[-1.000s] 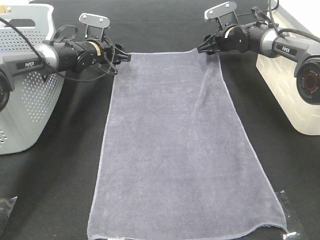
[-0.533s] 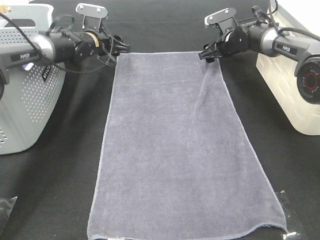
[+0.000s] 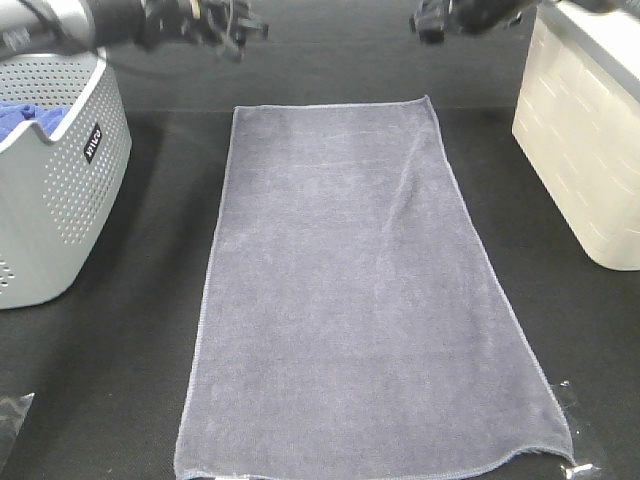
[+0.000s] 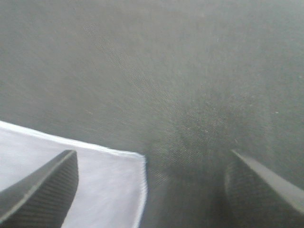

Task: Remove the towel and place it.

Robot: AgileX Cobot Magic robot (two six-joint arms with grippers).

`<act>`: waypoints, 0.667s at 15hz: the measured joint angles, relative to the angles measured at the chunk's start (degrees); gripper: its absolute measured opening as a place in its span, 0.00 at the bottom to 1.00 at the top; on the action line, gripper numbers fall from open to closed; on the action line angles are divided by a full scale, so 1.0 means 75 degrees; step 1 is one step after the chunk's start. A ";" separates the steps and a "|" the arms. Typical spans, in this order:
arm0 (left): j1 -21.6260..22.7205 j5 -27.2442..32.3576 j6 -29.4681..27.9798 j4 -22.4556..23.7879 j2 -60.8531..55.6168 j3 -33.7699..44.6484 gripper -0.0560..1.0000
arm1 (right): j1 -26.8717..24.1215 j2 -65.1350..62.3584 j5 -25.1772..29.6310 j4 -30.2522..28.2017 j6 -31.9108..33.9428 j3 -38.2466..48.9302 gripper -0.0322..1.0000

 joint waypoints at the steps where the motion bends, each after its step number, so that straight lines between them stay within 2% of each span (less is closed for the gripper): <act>1: -0.0061 0.0527 0.0000 0.0000 -0.0321 0.0000 0.64 | 0.0000 -0.0313 0.0558 0.0076 0.0000 0.0000 0.80; 7: -0.0145 0.4981 0.0008 -0.0313 -0.2284 -0.0015 0.64 | 0.0000 -0.2238 0.4645 0.0115 0.0000 -0.0008 0.80; 8: -0.0145 0.5562 0.0053 -0.0351 -0.2544 -0.0023 0.64 | 0.0000 -0.2452 0.4996 0.0115 0.0000 -0.0008 0.80; 10: -0.0145 0.6639 0.0321 -0.0405 -0.3056 -0.0023 0.64 | 0.0000 -0.2804 0.5180 0.0115 0.0092 -0.0008 0.80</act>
